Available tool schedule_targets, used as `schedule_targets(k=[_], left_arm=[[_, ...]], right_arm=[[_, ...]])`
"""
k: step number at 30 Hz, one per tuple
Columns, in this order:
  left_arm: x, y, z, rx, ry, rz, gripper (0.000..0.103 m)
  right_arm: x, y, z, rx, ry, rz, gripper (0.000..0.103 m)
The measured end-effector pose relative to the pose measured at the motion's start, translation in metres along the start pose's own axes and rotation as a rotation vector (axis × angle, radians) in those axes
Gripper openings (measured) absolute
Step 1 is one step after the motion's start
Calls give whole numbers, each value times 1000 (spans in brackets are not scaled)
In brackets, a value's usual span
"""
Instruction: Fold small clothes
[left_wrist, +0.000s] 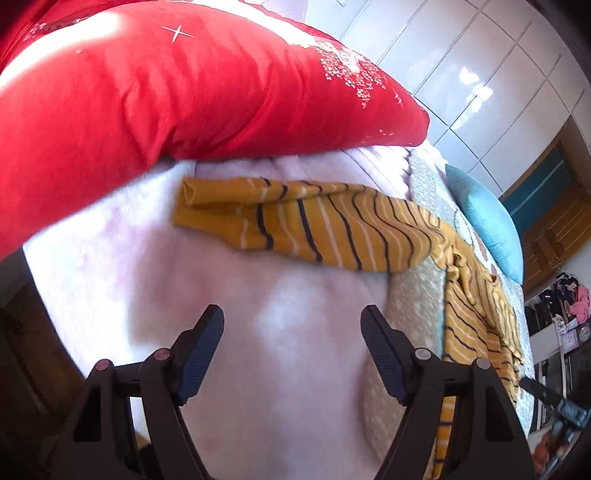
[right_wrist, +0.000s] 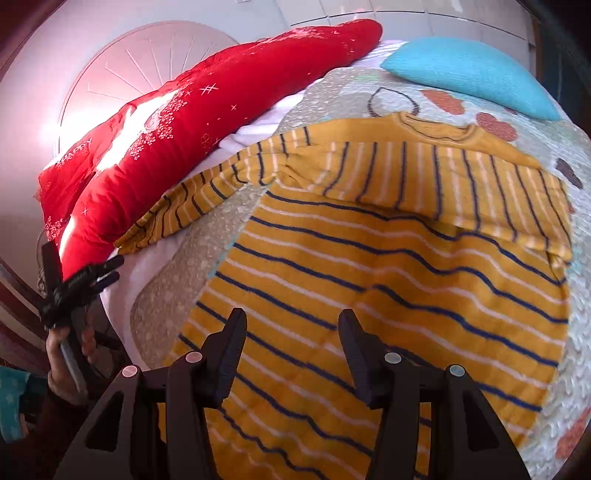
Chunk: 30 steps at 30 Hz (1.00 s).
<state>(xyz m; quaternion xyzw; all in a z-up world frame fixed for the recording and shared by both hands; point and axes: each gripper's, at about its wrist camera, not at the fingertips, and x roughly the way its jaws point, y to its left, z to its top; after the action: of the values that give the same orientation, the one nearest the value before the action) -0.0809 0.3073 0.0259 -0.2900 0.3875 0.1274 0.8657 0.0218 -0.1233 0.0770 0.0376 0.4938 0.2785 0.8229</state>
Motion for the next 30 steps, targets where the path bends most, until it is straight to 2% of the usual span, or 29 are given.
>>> schedule_targets(k=[2,6,10,11,13,17,21,25,27,30], left_arm=[[19,9,19,-25,14,57,75],[51,27,40,-106,45,27,75],[63,9,48,-40,24,69,75],[66,2,49,-8,22,67,48],[70,-15,52,34,41,95,7],[50,-52,60,57,-47,82,4],[33,-124,67,132,-67,-45,4],[34,-237,63,265,-45,-196,4],[40,-296,52,325,-11,-285,4],[54,-386,15,444,40,-380,4]], right_arm=[[-19,-16,-16,36,-21,-26,56],[-48,-42,-46,127,-74,-46,56],[-60,-57,-69,200,-129,-64,56],[-61,-59,-73,213,-136,-67,56],[-63,-64,-78,239,-149,-63,56],[-70,-69,-83,245,-182,-63,56],[-80,-81,-89,281,-221,-52,56],[-87,-99,-106,339,-250,-38,56],[-92,-109,-115,368,-261,-44,56],[-98,-128,-131,424,-269,-53,56]])
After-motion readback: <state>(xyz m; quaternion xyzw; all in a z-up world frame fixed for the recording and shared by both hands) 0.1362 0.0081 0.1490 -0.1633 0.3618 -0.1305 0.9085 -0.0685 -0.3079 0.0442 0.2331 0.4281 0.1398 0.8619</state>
